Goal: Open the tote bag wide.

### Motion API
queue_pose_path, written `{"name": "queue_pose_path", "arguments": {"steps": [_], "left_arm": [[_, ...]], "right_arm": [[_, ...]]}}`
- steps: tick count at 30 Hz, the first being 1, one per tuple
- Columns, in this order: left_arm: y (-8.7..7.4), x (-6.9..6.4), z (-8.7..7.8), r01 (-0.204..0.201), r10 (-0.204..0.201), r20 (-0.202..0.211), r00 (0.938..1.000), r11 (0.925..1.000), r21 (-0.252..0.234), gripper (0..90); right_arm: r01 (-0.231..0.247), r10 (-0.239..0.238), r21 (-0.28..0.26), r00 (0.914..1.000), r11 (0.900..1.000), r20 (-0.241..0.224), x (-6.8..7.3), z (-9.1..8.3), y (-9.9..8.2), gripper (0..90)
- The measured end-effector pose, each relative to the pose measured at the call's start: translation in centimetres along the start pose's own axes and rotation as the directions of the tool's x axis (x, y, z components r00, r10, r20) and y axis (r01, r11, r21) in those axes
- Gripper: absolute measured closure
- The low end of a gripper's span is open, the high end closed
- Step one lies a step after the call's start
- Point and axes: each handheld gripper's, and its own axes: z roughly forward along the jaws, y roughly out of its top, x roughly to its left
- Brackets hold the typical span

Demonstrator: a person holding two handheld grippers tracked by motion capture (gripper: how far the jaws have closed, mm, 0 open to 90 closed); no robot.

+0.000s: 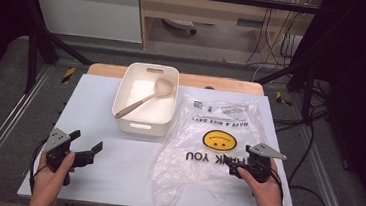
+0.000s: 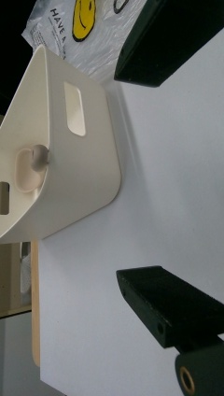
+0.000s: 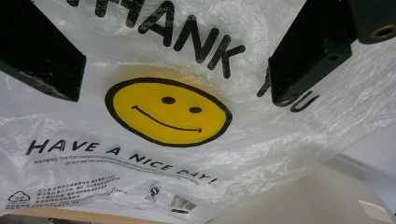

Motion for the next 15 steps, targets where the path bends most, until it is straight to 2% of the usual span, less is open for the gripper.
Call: {"name": "queue_pose_path", "arguments": {"steps": [7,12,15], "left_arm": [[0.1,-0.2,0.4,0.018,-0.018,0.027,0.9995,0.9998,0.01,4.8],[0.0,-0.3,1.0,0.009,-0.01,0.034,0.9994,0.9995,0.029,4.9],[-0.1,-0.3,1.1,0.007,-0.008,0.031,0.9995,0.9994,0.034,4.9]], "right_arm": [[0.0,0.0,0.002,0.9998,1.0,0.021,-0.9,0.3,1.2,5.2],[-0.001,0.002,-0.014,0.9977,0.9999,0.068,-2.6,0.2,2.8,8.1],[-0.015,0.019,-0.035,0.9937,0.9993,0.111,-4.3,-0.2,4.1,12.9]]}}
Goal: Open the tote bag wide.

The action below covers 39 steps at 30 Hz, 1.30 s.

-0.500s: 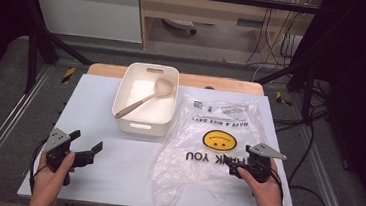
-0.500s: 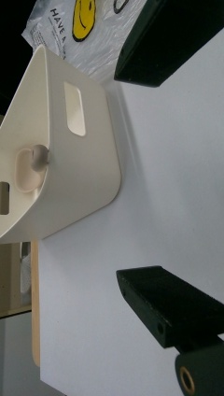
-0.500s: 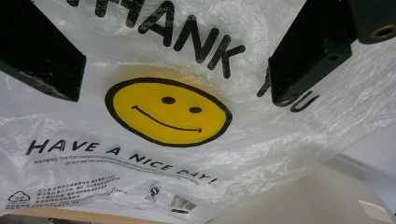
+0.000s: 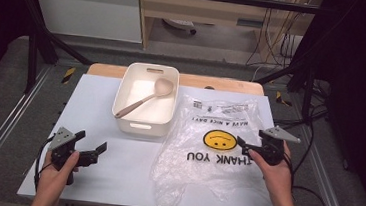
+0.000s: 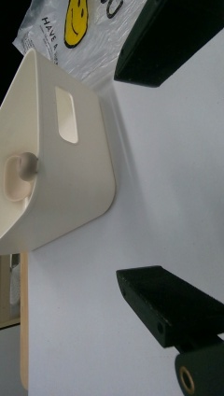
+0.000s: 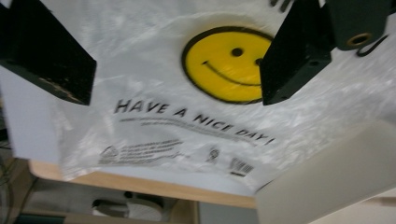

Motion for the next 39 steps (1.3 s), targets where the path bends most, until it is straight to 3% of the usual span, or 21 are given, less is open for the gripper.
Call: {"name": "queue_pose_path", "arguments": {"steps": [3,6,10,13,15,19,23,27,29,32,39], "left_arm": [[-0.2,0.0,-0.1,0.005,-0.005,-0.004,1.0,1.0,0.008,4.9],[-0.3,0.1,0.0,0.008,-0.008,-0.005,1.0,0.9999,0.013,5.0],[-0.2,0.2,0.0,0.003,-0.003,-0.008,1.0,0.9999,0.013,5.2],[-0.2,0.1,0.1,-0.006,0.006,-0.009,0.9999,0.9999,0.016,5.3],[-0.2,0.1,0.1,-0.013,0.013,-0.006,0.9999,0.9997,0.022,5.3],[-0.2,-0.1,0.0,-0.025,0.025,-0.003,0.9997,0.9991,0.034,5.4],[-0.3,-0.3,0.3,-0.033,0.033,0.002,0.9994,0.9981,0.051,5.6],[-0.3,-0.3,0.3,-0.035,0.035,0.012,0.9993,0.9977,0.059,5.7],[-0.4,-0.4,0.3,-0.034,0.033,0.018,0.9993,0.9974,0.064,5.7],[-0.4,-0.6,0.4,-0.044,0.043,0.02,0.9989,0.9971,0.062,5.7],[-0.4,-0.8,0.3,-0.054,0.053,0.018,0.9984,0.9969,0.058,5.8]], "right_arm": [[0.009,-0.009,-0.003,0.9994,1.0,0.032,-1.2,-0.1,0.9,19.8],[0.023,-0.024,0.026,0.998,0.9994,0.058,-2.7,0.3,1.6,23.2],[0.03,-0.037,0.088,0.9968,0.9957,0.072,-4.1,0.2,2.6,24.4],[0.02,-0.027,0.097,0.997,0.9951,0.073,-4.9,0.0,3.1,27.3],[0.038,-0.049,0.127,0.9949,0.9912,0.088,-5.4,0.3,3.0,28.7],[0.015,-0.024,0.117,0.9973,0.993,0.07,-6.2,0.8,3.0,30.5],[-0.002,-0.006,0.143,0.9982,0.9897,0.06,-7.2,2.6,2.6,31.0],[-0.077,0.064,0.174,0.9948,0.9817,0.079,-8.3,4.6,1.5,37.3],[-0.094,0.076,0.184,0.9919,0.9783,0.101,-8.7,5.1,1.0,40.7],[-0.144,0.131,0.179,0.988,0.9733,0.082,-9.3,5.5,0.4,44.4],[-0.112,0.098,0.206,0.9922,0.9722,0.078,-9.1,5.3,-0.6,41.4]]}}
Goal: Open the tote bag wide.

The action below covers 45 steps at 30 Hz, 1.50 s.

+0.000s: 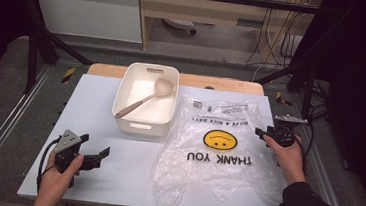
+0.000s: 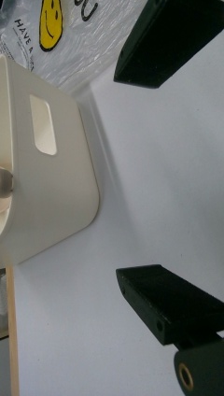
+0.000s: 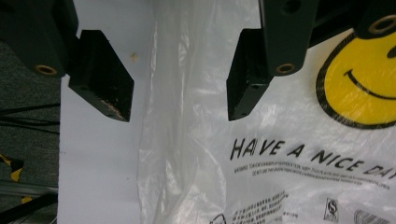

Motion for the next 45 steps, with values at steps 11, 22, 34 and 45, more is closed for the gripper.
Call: {"name": "queue_pose_path", "arguments": {"steps": [11,22,34,45], "left_arm": [[0.1,-0.3,-0.1,-0.02,0.02,0.0,0.9998,0.9998,0.001,5.7],[0.1,-0.9,0.2,-0.042,0.042,0.008,0.9991,0.999,0.013,5.8],[0.1,-1.0,0.3,-0.053,0.053,0.006,0.9986,0.9984,0.021,5.8],[0.1,-1.2,0.4,-0.071,0.071,0.009,0.9974,0.9971,0.027,6.0]], "right_arm": [[0.015,-0.012,0.055,0.9989,0.9984,-0.046,-0.5,-1.8,-2.7,20.5],[0.085,-0.077,0.092,0.9932,0.9922,-0.088,-0.1,-1.7,-3.9,57.2],[0.038,-0.03,0.073,0.9938,0.9966,-0.107,-0.1,-1.1,-3.6,90.0],[-0.071,0.071,0.021,0.9967,0.9973,-0.038,-1.0,-0.6,-3.5,90.0]]}}
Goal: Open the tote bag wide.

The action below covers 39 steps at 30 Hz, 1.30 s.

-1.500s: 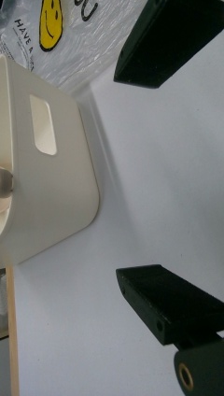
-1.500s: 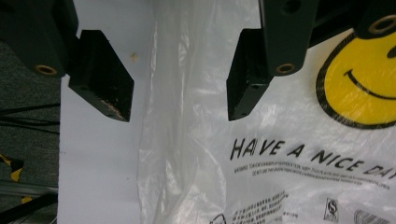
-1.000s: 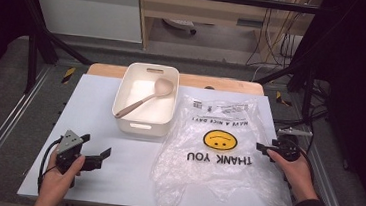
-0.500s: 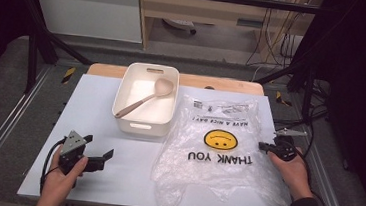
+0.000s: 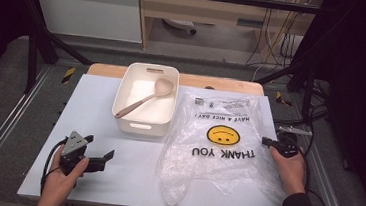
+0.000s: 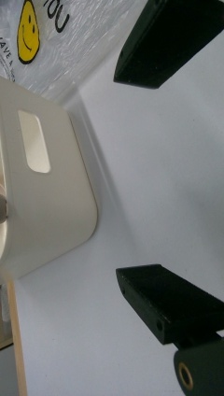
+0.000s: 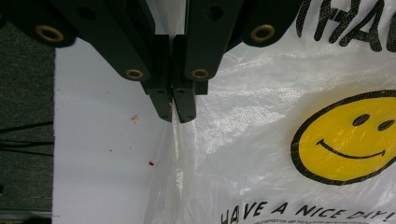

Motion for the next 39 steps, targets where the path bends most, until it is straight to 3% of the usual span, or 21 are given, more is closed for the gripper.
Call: {"name": "queue_pose_path", "arguments": {"steps": [9,10,18,20,26,28,33,34,35,39], "left_arm": [[0.0,0.0,0.0,0.002,-0.002,0.002,1.0,1.0,-0.002,6.0],[0.0,0.0,0.0,0.001,-0.001,0.002,1.0,1.0,-0.002,6.0],[0.0,-0.1,0.0,-0.002,0.002,0.004,1.0,1.0,-0.002,6.0],[0.0,-0.1,0.0,-0.003,0.003,0.004,1.0,1.0,-0.004,6.0],[0.1,-0.2,0.0,-0.006,0.006,0.006,1.0,1.0,-0.003,6.0],[0.1,-0.2,0.0,-0.009,0.009,0.006,0.9999,0.9999,-0.005,6.0],[0.1,-0.3,-0.2,-0.016,0.016,0.004,0.9999,0.9998,-0.007,5.9],[0.1,-0.3,-0.2,-0.016,0.016,0.002,0.9999,0.9999,-0.007,5.9],[0.1,-0.3,-0.2,-0.015,0.015,0.002,0.9999,0.9999,-0.007,6.0],[0.1,-0.4,-0.2,-0.018,0.018,0.001,0.9998,0.9998,-0.008,6.0]], "right_arm": [[-0.055,0.057,-0.032,0.9966,0.998,0.061,-0.5,0.4,0.3,90.0],[-0.085,0.088,-0.043,0.9934,0.9955,0.075,-0.7,0.4,0.4,90.0],[-0.118,0.125,-0.063,0.9848,0.991,0.12,-1.1,0.5,0.5,90.0],[-0.144,0.152,-0.069,0.9782,0.9872,0.141,-1.4,0.4,0.6,90.0],[-0.123,0.129,-0.049,0.9822,0.9912,0.137,-1.3,0.3,0.6,89.9],[-0.09,0.094,-0.038,0.9852,0.9952,0.143,-1.0,0.2,0.5,80.4],[-0.019,0.026,-0.052,0.9897,0.9985,0.14,-0.4,-0.8,0.9,45.9],[-0.019,0.026,-0.052,0.9897,0.9985,0.14,-0.4,-0.8,0.9,45.9],[0.006,0.004,-0.067,0.989,0.9977,0.148,0.2,-1.5,1.1,33.9],[0.039,-0.027,-0.079,0.9897,0.9961,0.14,1.3,-2.6,1.3,22.7]]}}
